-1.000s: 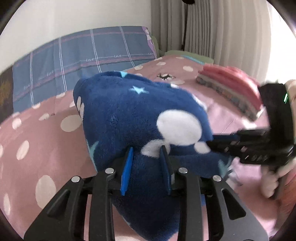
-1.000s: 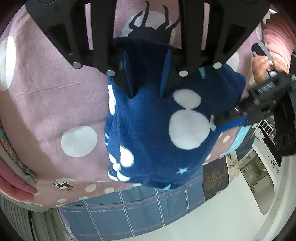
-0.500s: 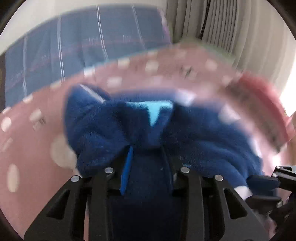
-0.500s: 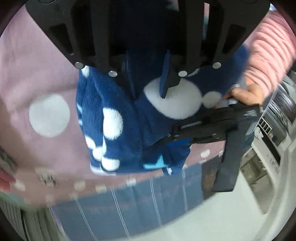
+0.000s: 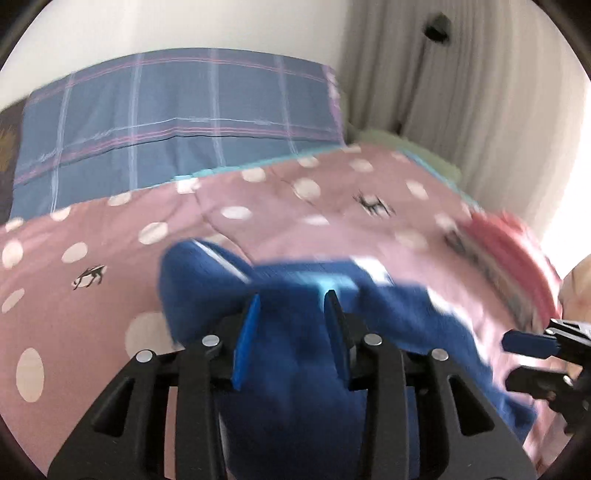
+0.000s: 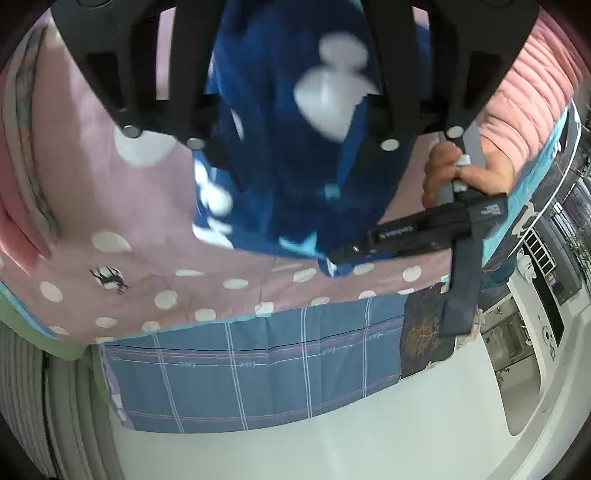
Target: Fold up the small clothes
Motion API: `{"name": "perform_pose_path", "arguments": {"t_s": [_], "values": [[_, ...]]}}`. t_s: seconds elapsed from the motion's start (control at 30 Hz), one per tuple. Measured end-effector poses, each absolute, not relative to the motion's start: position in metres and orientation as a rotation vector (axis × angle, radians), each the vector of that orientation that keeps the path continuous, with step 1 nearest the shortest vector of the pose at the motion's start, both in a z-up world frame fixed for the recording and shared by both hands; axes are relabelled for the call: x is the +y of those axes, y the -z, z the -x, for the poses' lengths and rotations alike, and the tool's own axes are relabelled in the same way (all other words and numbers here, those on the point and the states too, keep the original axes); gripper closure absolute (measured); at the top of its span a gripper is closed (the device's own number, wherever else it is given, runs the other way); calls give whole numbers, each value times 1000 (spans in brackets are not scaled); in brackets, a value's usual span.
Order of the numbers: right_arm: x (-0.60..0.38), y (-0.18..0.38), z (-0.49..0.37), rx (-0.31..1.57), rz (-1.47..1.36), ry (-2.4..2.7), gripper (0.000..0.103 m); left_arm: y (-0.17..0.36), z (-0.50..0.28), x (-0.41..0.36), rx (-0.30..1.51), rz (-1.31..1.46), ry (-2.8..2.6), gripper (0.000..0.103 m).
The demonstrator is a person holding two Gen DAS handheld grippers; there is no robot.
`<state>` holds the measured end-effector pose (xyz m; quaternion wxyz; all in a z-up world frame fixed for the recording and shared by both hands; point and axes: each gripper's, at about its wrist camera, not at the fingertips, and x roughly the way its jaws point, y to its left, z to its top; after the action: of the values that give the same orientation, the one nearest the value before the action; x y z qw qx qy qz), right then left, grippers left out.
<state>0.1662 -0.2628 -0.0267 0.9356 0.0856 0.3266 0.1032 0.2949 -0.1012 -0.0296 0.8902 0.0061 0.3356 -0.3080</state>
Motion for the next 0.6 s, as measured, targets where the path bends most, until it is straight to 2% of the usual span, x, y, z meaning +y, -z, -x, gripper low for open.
{"name": "perform_pose_path", "arguments": {"t_s": [0.03, 0.1, 0.17, 0.3, 0.5, 0.6], "values": [[-262, 32, -179, 690, -179, -216, 52, 33, -309, -98, 724, 19, 639, 66], [-257, 82, -220, 863, -159, -170, 53, 49, -327, -104, 767, -3, 621, 66], [-264, 120, -234, 861, -184, -176, 53, 85, -343, -118, 794, -138, 541, 63], [-272, 115, -228, 848, -236, -200, 53, 95, -339, -131, 733, -213, 502, 63], [-264, 102, -221, 812, -150, -186, 53, 85, -332, -125, 703, -241, 508, 63], [-270, 80, -205, 792, -192, -178, 55, 60, -315, -118, 681, -234, 535, 53]]}}
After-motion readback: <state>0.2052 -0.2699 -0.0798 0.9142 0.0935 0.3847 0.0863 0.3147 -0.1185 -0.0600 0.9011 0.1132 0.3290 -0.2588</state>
